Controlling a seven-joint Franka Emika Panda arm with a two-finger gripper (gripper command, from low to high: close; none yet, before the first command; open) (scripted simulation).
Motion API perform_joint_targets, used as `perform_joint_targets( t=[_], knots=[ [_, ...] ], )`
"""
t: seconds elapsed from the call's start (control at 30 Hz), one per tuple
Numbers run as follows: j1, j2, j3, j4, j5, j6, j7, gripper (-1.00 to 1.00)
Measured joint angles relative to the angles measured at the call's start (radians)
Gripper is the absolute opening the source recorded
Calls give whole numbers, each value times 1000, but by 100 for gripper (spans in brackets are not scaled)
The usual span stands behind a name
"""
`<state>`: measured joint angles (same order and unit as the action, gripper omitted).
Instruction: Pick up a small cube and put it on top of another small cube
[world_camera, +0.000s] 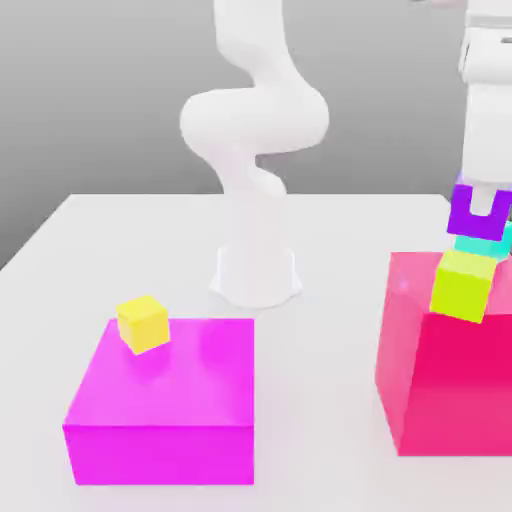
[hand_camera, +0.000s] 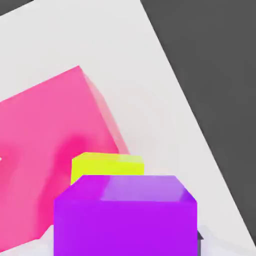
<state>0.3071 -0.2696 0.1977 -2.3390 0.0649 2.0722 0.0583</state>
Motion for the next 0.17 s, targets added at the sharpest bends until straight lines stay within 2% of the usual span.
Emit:
perform_joint_targets(
  t=[0.03, 0.07, 0.17],
  knots=[
    [1, 12, 3, -26, 0, 38, -2, -100],
    [1, 21, 5, -46, -1, 67, -2, 100],
    [1, 21, 5, -46, -1, 67, -3, 100]
  ],
)
